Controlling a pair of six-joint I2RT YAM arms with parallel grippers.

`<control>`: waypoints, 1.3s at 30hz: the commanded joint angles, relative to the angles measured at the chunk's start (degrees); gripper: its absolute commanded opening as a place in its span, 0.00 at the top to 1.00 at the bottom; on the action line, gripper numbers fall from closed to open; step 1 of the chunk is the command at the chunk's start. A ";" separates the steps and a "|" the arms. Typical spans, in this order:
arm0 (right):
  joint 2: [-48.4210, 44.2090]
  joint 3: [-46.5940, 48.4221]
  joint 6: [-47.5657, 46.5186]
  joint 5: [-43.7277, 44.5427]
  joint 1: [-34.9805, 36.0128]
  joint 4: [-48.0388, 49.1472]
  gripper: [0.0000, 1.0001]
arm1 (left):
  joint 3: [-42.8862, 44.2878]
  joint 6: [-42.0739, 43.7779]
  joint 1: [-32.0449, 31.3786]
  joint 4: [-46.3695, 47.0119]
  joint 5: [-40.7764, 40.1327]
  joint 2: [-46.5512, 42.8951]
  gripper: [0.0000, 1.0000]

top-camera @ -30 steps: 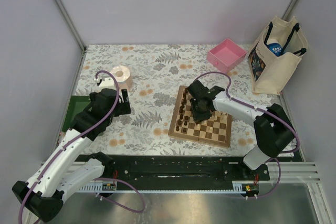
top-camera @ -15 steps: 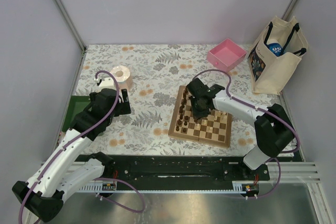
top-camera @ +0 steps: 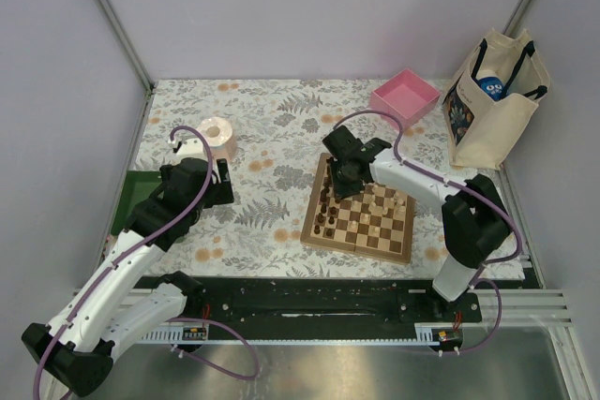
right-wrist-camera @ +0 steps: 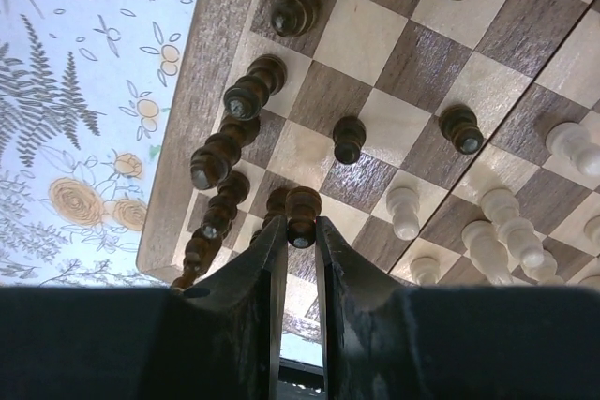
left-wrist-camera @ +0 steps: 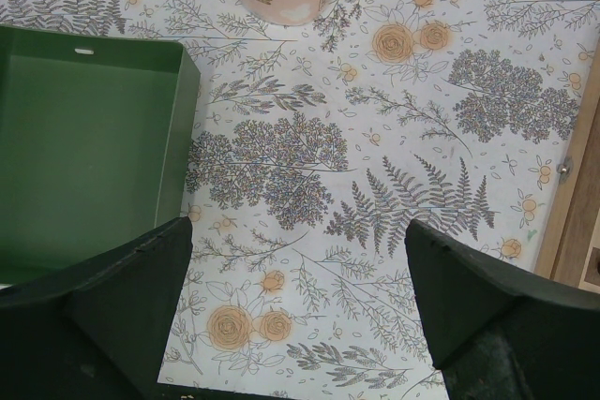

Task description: Set up the chess pieces on the board

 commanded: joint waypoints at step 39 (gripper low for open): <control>2.64 5.01 -1.89 1.04 -0.37 0.30 0.63 | -0.25 0.32 0.39 0.87 0.44 -0.25 0.01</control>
